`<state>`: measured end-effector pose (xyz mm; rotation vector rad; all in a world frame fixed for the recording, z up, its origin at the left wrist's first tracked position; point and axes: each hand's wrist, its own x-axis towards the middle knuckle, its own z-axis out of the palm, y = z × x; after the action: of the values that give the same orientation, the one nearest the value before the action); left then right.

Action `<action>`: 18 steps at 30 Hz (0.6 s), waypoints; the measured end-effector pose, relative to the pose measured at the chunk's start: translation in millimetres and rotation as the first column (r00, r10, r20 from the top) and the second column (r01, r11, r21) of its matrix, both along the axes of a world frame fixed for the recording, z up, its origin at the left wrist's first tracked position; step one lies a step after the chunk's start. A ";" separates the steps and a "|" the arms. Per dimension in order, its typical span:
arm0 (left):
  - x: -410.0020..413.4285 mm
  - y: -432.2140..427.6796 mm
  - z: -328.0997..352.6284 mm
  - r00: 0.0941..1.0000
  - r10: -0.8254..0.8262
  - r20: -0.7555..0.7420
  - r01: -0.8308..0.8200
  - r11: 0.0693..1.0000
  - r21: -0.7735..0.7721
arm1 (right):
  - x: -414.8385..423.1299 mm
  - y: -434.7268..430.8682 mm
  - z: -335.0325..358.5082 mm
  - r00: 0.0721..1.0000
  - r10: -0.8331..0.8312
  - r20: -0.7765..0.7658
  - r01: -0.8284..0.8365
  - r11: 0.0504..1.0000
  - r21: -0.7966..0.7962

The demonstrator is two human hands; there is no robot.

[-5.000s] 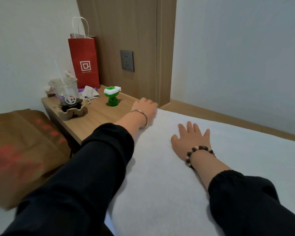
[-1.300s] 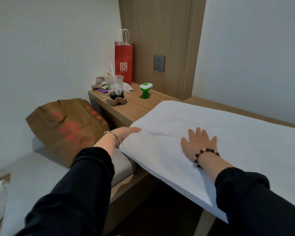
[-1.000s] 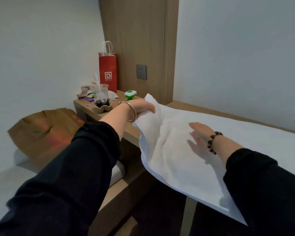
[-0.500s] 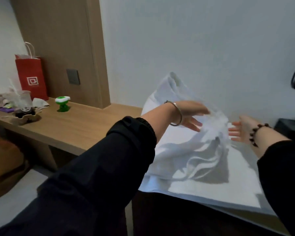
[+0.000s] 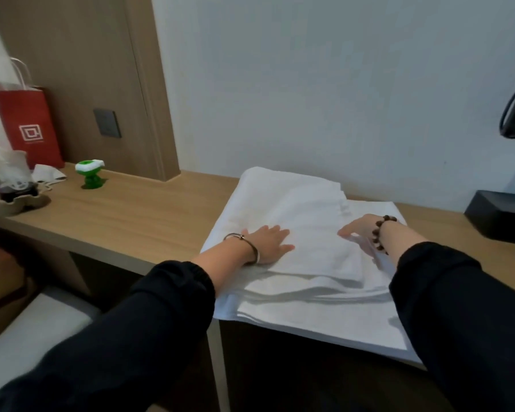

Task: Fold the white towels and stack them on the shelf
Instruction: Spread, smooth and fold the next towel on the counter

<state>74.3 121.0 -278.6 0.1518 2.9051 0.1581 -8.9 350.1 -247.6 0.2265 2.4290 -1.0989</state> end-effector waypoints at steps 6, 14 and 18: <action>0.2 -37.6 11.4 0.999 -0.012 -0.048 0.006 0.993 -0.115 | 17.4 -59.3 -20.3 0.931 0.134 -0.338 -0.042 0.963 0.267; 70.4 -115.1 43.2 0.960 0.164 -0.225 -0.113 0.968 0.223 | 63.5 -115.4 -6.4 0.614 0.608 -0.503 -0.552 0.787 0.278; 99.9 -140.5 39.2 0.941 0.284 -0.185 -0.193 0.899 0.393 | 93.9 -140.2 -10.2 0.423 0.771 -0.477 -0.606 0.632 0.484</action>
<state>174.1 -19.5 -239.4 -0.1412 3.0899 0.7863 84.9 210.0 -257.8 -1.2394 2.7487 -0.4925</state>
